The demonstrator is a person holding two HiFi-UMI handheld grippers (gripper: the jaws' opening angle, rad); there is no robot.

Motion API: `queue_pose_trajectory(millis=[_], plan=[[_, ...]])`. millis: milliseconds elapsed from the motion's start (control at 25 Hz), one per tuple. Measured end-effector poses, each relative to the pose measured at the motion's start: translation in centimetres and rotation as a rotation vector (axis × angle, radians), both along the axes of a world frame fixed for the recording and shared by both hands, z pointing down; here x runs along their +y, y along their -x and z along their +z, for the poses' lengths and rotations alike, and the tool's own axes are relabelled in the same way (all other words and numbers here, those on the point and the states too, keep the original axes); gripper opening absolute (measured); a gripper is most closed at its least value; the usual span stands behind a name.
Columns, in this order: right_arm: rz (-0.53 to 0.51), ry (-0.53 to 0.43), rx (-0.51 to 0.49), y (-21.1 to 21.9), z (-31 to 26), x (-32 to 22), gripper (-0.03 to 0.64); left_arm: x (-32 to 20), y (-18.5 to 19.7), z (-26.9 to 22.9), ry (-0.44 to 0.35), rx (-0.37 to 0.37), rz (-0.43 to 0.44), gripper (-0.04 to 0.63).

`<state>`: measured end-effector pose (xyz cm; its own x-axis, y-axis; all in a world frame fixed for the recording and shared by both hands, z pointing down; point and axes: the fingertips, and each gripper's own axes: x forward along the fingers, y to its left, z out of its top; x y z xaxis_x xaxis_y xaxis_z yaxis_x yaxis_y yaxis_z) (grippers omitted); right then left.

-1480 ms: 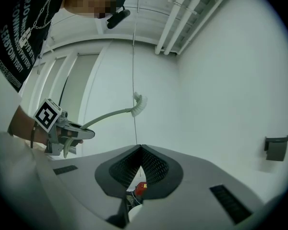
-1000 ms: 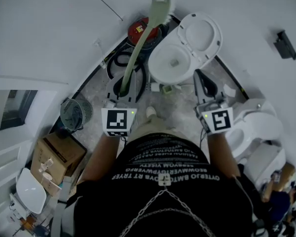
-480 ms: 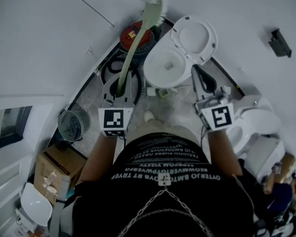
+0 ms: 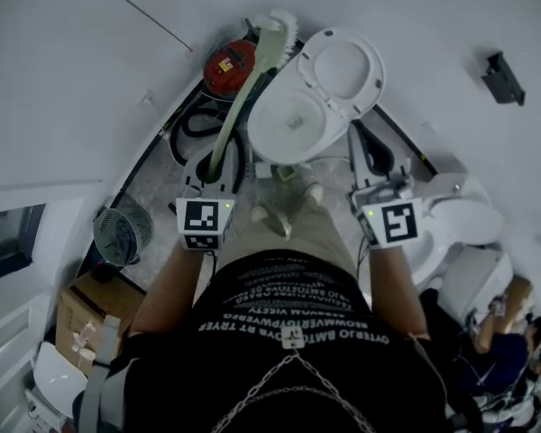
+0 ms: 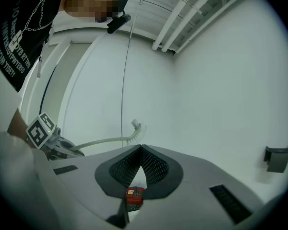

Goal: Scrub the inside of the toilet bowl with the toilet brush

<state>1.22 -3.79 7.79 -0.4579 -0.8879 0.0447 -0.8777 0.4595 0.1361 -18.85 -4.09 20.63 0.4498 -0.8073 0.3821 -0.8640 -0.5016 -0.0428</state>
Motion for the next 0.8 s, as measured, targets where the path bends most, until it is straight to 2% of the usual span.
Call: queue_pose_trajectory(millis=[160,440,560,720,800], plan=[[0.016,0.028,0.016,-1.4,2.3,-0.5,0.003,-0.3,-1.3,1.6,0.016,-0.001,0.021,0.002],[-0.011,0.113,-0.006,-2.8,7.2,-0.8,0.003,-1.6,-3.3,3.3,0.011,-0.025,0.0,0.002],[-0.02,0.13,-0.011,-3.4,8.3,-1.4,0.003,-1.6,-3.9,4.3,0.035,-0.045,-0.004,0.002],[-0.026,0.15,-0.007,-4.3,9.6,-2.6,0.003,-1.7,-4.1,5.9,0.067,-0.008,-0.037,0.002],[-0.03,0.161,-0.014,-4.7,10.2,-3.0,0.003,-1.6,-4.2,7.2,0.091,-0.017,-0.043,0.002]])
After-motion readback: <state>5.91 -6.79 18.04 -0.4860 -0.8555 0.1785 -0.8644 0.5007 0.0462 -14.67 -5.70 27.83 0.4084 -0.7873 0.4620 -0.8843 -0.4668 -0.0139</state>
